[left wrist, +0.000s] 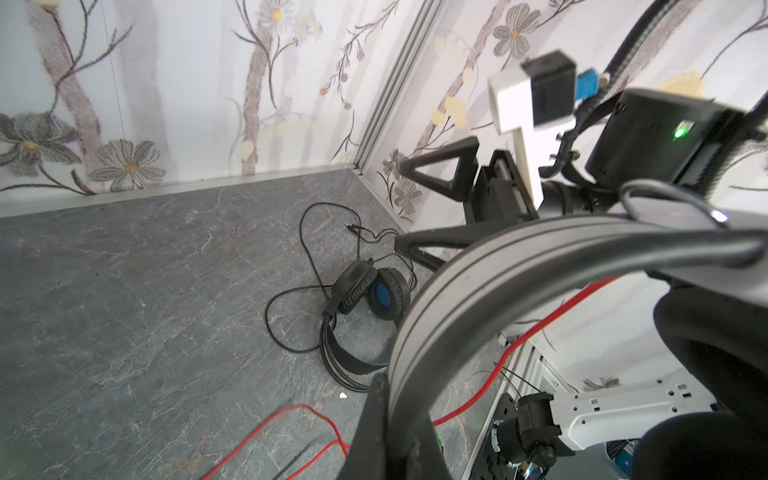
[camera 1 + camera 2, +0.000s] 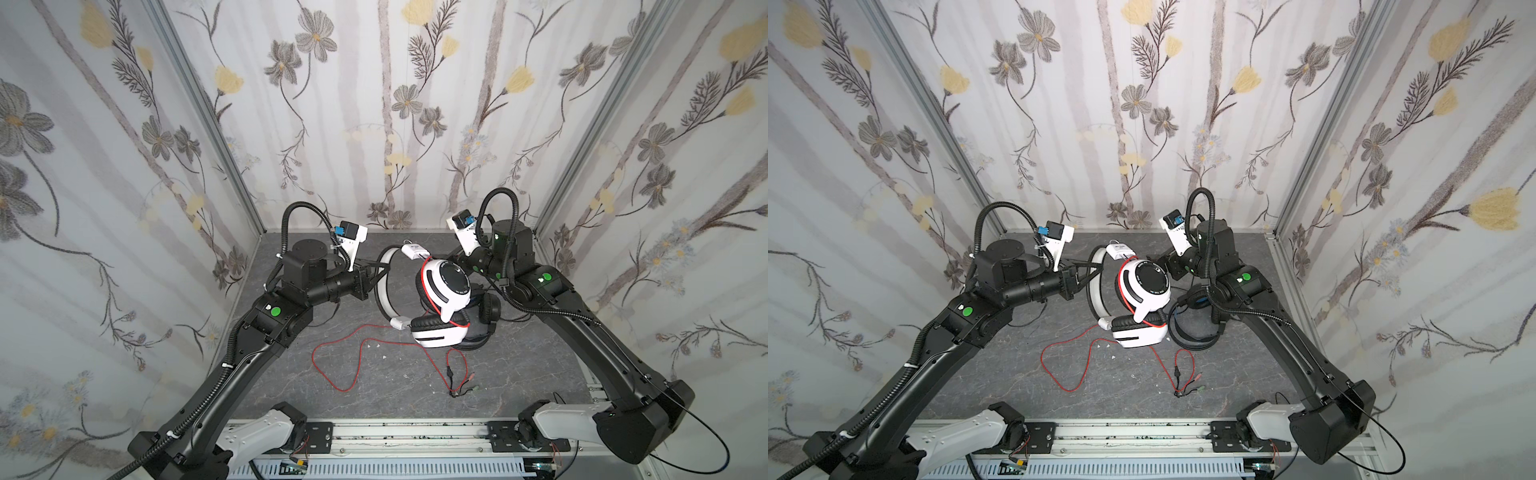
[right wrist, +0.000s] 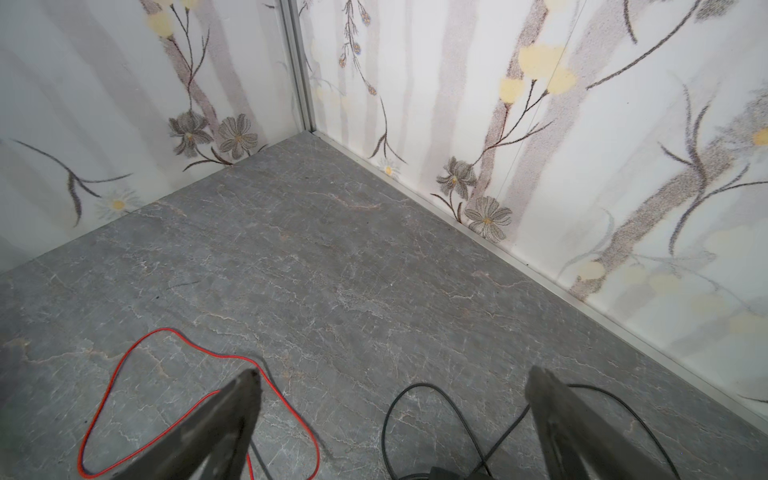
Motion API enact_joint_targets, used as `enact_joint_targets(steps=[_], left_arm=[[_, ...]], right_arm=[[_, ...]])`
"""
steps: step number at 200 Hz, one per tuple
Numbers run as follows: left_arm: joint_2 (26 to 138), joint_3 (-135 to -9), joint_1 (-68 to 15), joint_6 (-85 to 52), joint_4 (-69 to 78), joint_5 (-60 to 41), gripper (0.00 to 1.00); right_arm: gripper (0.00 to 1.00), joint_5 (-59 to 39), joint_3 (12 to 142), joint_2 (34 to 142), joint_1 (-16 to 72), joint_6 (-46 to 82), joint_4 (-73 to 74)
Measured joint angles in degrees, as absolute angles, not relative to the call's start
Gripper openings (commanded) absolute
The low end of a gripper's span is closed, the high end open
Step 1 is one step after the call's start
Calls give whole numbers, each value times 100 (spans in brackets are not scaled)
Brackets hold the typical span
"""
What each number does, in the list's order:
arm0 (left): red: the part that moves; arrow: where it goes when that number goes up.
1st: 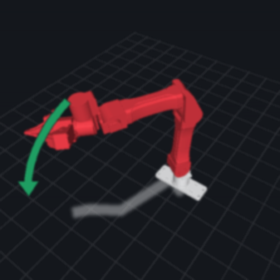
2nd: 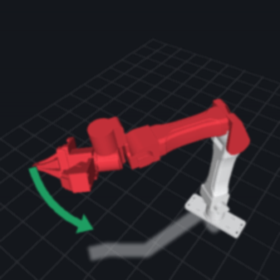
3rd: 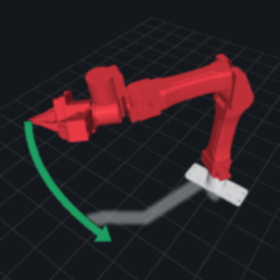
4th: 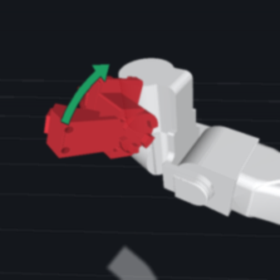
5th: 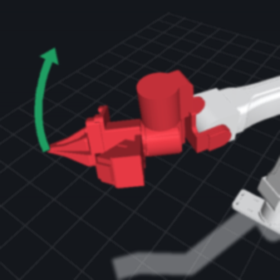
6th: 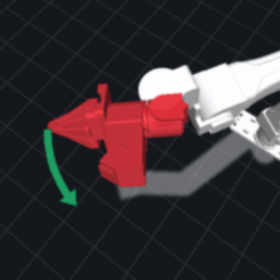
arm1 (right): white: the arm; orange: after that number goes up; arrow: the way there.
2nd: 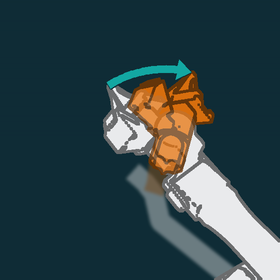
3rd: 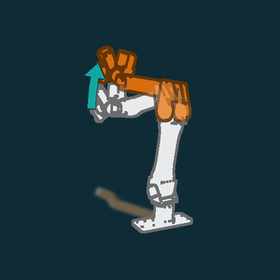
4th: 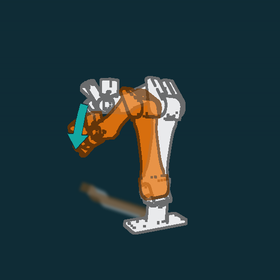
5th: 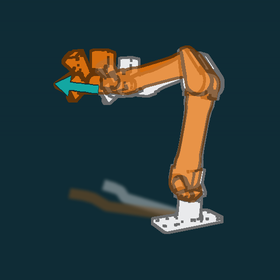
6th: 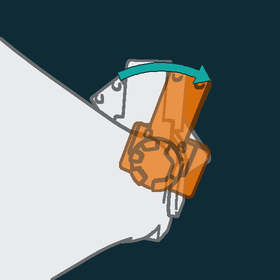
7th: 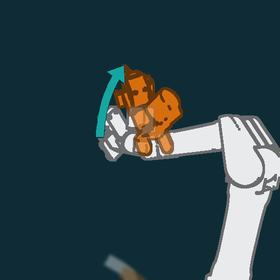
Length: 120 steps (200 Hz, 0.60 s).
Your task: Wrap the headphones
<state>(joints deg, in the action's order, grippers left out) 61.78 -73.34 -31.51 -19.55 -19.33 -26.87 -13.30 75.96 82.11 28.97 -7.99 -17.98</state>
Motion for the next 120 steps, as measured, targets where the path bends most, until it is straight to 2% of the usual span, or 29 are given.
enact_joint_targets(steps=[79, 120], left_arm=[[6165, -7572, -3144, -2696, -1883, -1678, 0], [6287, -7826, -3144, -2893, -1876, -1459, 0]], right_arm=[[100, -2069, 5719, 7308, 2847, 1, -1], [100, -2355, 4818, 7085, 2849, 432, 819]])
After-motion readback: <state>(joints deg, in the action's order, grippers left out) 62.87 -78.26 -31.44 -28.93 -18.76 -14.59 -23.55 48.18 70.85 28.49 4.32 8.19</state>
